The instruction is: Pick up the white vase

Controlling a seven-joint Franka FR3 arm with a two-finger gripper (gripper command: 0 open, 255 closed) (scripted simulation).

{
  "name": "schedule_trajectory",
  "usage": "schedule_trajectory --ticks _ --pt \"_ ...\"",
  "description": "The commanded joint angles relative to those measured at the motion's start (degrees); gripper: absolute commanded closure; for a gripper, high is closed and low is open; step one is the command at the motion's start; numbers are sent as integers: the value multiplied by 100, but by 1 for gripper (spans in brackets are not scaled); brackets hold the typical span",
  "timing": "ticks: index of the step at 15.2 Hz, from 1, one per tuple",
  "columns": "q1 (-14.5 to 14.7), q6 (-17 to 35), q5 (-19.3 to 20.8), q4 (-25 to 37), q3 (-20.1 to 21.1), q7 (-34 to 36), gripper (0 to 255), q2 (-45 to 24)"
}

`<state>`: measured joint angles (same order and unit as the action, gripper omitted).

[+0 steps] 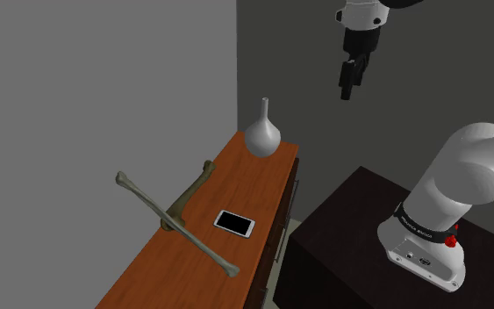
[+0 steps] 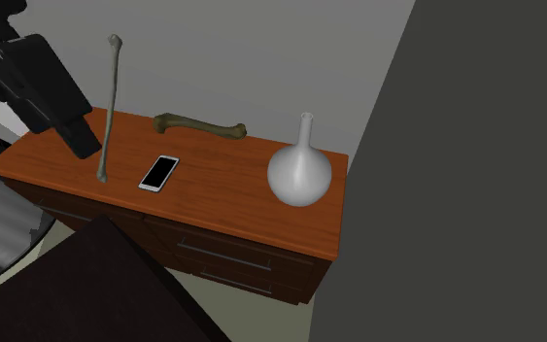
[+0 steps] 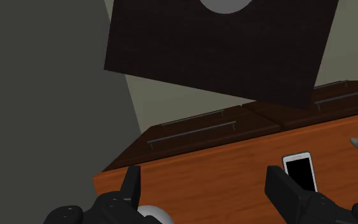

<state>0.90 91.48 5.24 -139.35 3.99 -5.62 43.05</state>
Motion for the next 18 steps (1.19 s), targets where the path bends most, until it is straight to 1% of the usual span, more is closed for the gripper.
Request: schedule_trajectory --ticks 1,6,10,14,18 --pt "0 0 0 0 0 0 0 0" --pt "-92 677 69 439 -186 -172 0 -1132" --pt "-148 1095 77 928 -310 -319 0 -2054" --pt "-192 1395 44 1535 -412 -476 0 -2978" --pt "-233 1573 -28 2259 -491 -643 0 -3904"
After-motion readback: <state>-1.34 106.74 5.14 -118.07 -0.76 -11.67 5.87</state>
